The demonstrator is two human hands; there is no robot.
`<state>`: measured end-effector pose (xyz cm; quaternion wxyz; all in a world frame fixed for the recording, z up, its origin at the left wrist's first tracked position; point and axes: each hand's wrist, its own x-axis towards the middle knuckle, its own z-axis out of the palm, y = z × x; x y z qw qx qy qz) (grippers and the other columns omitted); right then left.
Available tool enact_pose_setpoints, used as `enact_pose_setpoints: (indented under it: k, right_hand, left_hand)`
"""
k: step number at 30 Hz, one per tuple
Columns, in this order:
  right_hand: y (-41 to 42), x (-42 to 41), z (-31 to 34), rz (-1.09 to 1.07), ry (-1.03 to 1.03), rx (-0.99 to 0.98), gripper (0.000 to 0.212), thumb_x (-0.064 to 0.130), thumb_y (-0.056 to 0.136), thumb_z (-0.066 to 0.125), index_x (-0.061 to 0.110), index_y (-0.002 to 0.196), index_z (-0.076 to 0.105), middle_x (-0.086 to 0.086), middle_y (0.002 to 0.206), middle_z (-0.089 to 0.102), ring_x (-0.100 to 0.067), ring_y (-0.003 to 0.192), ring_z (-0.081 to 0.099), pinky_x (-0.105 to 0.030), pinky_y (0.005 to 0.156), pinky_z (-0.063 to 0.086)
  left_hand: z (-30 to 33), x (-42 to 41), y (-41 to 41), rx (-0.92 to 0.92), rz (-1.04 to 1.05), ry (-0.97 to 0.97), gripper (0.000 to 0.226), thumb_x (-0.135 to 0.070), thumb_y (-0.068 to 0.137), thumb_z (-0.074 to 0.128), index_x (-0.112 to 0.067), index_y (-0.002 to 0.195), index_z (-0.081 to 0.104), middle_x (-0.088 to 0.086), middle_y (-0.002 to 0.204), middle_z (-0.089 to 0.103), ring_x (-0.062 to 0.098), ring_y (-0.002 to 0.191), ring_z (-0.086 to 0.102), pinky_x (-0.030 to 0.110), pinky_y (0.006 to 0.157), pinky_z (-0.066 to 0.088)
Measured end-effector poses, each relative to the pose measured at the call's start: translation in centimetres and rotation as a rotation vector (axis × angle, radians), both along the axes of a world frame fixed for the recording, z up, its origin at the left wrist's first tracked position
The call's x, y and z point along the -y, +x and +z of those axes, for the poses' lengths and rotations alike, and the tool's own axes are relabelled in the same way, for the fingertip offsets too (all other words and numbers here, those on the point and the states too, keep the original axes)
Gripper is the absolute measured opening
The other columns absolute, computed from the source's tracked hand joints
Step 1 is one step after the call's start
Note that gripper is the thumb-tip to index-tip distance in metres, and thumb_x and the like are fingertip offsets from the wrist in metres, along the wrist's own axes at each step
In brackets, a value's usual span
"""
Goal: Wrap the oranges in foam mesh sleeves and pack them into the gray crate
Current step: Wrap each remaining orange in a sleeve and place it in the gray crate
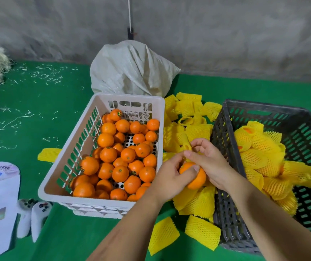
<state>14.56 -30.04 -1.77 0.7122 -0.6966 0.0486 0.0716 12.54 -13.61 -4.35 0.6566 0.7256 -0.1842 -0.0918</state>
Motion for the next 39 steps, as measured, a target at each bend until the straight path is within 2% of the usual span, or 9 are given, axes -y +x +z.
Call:
enact_pose_setpoints:
  k: [3,6,11,15,18,22,27,31,39]
  right_hand:
    - [-0.3,0.2,0.2,-0.007,0.066,0.016,0.026,0.033,0.08,0.081,0.023,0.102,0.073,-0.002,0.088,0.068,-0.013,0.078,0.066,-0.03,0.068,0.059]
    - [-0.5,0.6,0.4,-0.079,0.126,0.034,0.017,0.035,0.085,0.076,0.024,0.097,0.074,0.003,0.078,0.067,-0.008,0.071,0.061,-0.022,0.062,0.054]
    - [-1.2,1.5,-0.2,-0.13,-0.202,0.133,0.012,0.034,0.098,0.069,0.023,0.102,0.071,0.003,0.082,0.071,-0.01,0.075,0.063,-0.03,0.067,0.053]
    - [-1.0,1.2,-0.6,-0.228,-0.235,0.198,0.007,0.027,0.099,0.067,0.02,0.098,0.069,0.003,0.084,0.075,-0.007,0.076,0.071,-0.021,0.058,0.054]
    - [-0.5,1.0,-1.5,-0.257,-0.311,0.19,0.007,0.018,0.099,0.067,0.022,0.102,0.063,0.002,0.086,0.073,-0.014,0.083,0.072,-0.024,0.064,0.055]
    - [-0.1,1.0,-1.6,-0.164,-0.445,0.192,0.024,0.014,0.097,0.068,0.035,0.107,0.062,0.002,0.101,0.067,-0.011,0.091,0.069,-0.033,0.08,0.057]
    - [0.0,0.9,-1.2,-0.109,-0.417,0.189,0.014,0.017,0.096,0.071,0.03,0.102,0.069,0.006,0.093,0.071,0.0,0.084,0.068,-0.023,0.075,0.056]
    - [0.0,0.8,-0.9,-0.162,-0.52,0.251,0.012,0.018,0.096,0.071,0.027,0.102,0.07,0.015,0.095,0.068,0.01,0.086,0.064,-0.005,0.069,0.046]
    - [-0.9,-0.1,-0.9,-0.15,-0.555,0.387,0.02,0.02,0.098,0.067,0.039,0.104,0.068,0.027,0.103,0.064,0.002,0.103,0.061,-0.027,0.083,0.056]
  left_hand:
    - [0.2,-0.1,0.2,-0.082,-0.023,-0.005,0.063,-0.054,0.093,0.068,-0.035,0.15,0.051,0.007,0.106,0.066,0.017,0.09,0.062,0.047,0.08,0.052]
    - [0.5,-0.1,0.6,-0.216,0.018,-0.077,0.092,-0.058,0.085,0.07,-0.029,0.163,0.031,0.003,0.097,0.051,0.008,0.083,0.053,0.028,0.073,0.046]
    - [0.7,-0.4,0.4,-0.164,0.085,-0.173,0.057,-0.046,0.097,0.063,-0.034,0.145,0.035,-0.002,0.091,0.053,0.006,0.08,0.054,0.03,0.072,0.047]
    - [0.5,-0.3,0.0,-0.115,0.147,-0.072,0.044,-0.057,0.103,0.045,-0.036,0.141,0.036,-0.004,0.122,0.049,0.007,0.109,0.055,0.033,0.1,0.048]
    - [0.6,-0.2,0.1,-0.084,0.204,0.002,0.045,-0.061,0.102,0.04,-0.039,0.141,0.038,-0.006,0.136,0.037,0.0,0.133,0.04,0.019,0.11,0.038]
    - [0.7,-0.1,0.3,-0.066,0.18,0.064,0.042,-0.059,0.106,0.033,-0.041,0.142,0.044,-0.01,0.141,0.037,-0.021,0.125,0.038,-0.001,0.095,0.036]
    - [0.6,-0.2,0.4,-0.062,0.115,0.057,0.063,-0.089,0.085,0.047,-0.056,0.138,0.039,-0.03,0.138,0.029,-0.022,0.129,0.035,0.004,0.098,0.041]
    - [0.4,0.2,0.0,0.065,0.172,0.147,0.092,-0.079,0.074,0.074,-0.052,0.147,0.025,-0.031,0.147,0.015,-0.022,0.134,0.024,0.0,0.098,0.038]
    - [0.5,-0.3,0.3,-0.092,0.197,-0.09,0.087,-0.067,0.071,0.088,-0.058,0.146,0.044,-0.035,0.134,0.055,0.004,0.118,0.066,0.027,0.085,0.061]
